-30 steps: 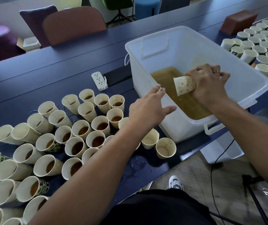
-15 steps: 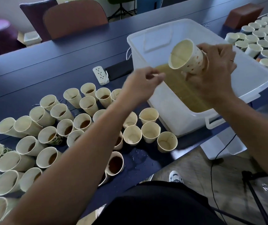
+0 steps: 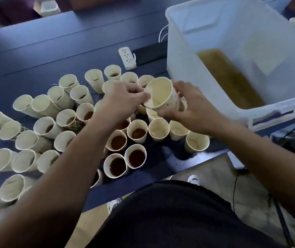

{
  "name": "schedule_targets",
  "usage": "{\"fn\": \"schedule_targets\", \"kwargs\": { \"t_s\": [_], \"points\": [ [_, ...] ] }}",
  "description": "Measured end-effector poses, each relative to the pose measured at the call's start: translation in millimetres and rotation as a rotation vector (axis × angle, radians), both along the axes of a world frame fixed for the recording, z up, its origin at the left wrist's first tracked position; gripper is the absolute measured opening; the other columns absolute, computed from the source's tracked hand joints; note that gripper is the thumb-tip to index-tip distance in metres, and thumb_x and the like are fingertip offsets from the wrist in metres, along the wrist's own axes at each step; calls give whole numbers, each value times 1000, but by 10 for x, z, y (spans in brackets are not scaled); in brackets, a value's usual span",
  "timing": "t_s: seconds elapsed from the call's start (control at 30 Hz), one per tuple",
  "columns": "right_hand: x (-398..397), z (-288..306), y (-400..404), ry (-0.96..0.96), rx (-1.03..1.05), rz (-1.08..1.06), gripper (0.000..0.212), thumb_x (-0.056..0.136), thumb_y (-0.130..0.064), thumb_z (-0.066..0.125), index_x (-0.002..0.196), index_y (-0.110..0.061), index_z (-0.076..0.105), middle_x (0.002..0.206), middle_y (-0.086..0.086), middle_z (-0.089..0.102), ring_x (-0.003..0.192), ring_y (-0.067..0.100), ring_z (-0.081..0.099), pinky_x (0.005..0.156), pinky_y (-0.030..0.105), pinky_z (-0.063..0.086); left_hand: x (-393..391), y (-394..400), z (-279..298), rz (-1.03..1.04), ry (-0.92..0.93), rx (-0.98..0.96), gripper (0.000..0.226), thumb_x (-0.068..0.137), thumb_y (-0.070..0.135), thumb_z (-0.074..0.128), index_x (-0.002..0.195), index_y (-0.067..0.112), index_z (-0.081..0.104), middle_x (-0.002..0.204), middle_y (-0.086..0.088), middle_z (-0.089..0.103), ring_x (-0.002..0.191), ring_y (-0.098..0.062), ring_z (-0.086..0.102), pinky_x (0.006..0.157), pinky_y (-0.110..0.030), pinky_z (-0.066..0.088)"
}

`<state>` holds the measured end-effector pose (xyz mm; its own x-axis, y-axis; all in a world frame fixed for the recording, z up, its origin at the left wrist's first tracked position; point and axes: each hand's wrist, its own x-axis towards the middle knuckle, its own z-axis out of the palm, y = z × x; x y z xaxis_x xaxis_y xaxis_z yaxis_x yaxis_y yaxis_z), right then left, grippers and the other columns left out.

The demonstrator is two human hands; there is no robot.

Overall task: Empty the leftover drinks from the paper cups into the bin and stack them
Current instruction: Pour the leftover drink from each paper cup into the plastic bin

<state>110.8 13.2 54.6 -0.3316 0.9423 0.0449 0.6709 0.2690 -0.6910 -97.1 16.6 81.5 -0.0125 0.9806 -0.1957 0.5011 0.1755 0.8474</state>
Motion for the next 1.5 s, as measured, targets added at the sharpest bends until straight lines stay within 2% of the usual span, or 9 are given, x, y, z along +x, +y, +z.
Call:
{"fn": "schedule_targets", "kwargs": {
  "t_s": [0.13, 0.2, 0.3, 0.5, 0.7, 0.83, 1.1, 1.23, 1.5],
  "points": [
    [-62, -97, -69, 177, -141, 1, 57, 87, -73, 42, 133, -41, 52, 116, -6, 54, 105, 5, 52, 88, 17, 40, -79, -206, -326, 23, 25, -59, 11, 89, 21, 73, 80, 15, 77, 55, 15, 61, 47, -4, 52, 56, -21, 44],
    [-86, -121, -80, 157, -147, -5, 34, 93, -62, 51, 116, -41, 63, 108, -1, 63, 94, 9, 59, 80, 21, 48, -81, -318, -410, 15, 96, -76, 13, 88, 23, 73, 75, 20, 75, 49, 19, 59, 43, 3, 52, 51, -11, 40],
    [-92, -207, -81, 21, -103, 36, 4, 92, -40, 68, 93, -37, 70, 83, 0, 69, 74, 13, 61, 66, 24, 49, -75, -419, -537, 10, 53, -99, 19, 87, 22, 76, 69, 25, 72, 54, 14, 61, 43, 2, 51, 55, -20, 45],
    [-23, -381, -102, -150, -110, 48, 14, 91, -31, 67, 100, -25, 77, 74, -6, 66, 70, 13, 61, 67, 29, 50, -119, -544, -657, -111, 65, -162, 38, 98, 51, 58, 77, 22, 71, 66, 9, 68, 54, -3, 54, 66, -34, 46],
    [73, -604, -164, -442, -190, 164, 15, 93, -41, 58, 95, -35, 71, 87, -14, 58, 84, 14, 57, 74, 35, 51, -337, -538, -935, -185, 642, -241, 19, 90, 48, 66, 79, 33, 69, 89, 9, 67, 83, -17, 65, 64, -33, 51],
    [57, -673, -209, -581, -182, 186, 19, 97, -41, 55, 106, -34, 70, 96, -11, 61, 85, 15, 51, 72, 30, 46, -367, -534, -1095, -194, 783, -256, 26, 88, 49, 67, 72, 29, 65, 102, 10, 60, 85, -17, 62, 59, -30, 44],
    [20, -870, -215, -663, -181, 195, 15, 94, -40, 58, 100, -31, 68, 95, -3, 66, 87, 24, 62, 64, 31, 45, -288, -513, -1067, -244, 909, -319, 25, 95, 45, 62, 91, 21, 67, 100, 0, 59, 82, -22, 57, 64, -34, 45],
    [53, -831, -220, -664, -140, 189, 32, 93, -59, 55, 103, -33, 69, 94, -1, 67, 88, 25, 63, 66, 32, 45, -280, -517, -1100, -238, 953, -265, 12, 94, 29, 61, 90, 20, 67, 97, -1, 61, 82, -23, 57, 62, -34, 46],
    [84, -629, -162, -458, 22, 74, 33, 96, -57, 51, 109, -34, 69, 98, -6, 72, 92, 23, 65, 71, 33, 49, -254, -524, -1117, -272, 922, -209, 22, 94, 38, 60, 85, 21, 70, 89, 0, 62, 85, -24, 60, 59, -32, 44]
  ]
}}
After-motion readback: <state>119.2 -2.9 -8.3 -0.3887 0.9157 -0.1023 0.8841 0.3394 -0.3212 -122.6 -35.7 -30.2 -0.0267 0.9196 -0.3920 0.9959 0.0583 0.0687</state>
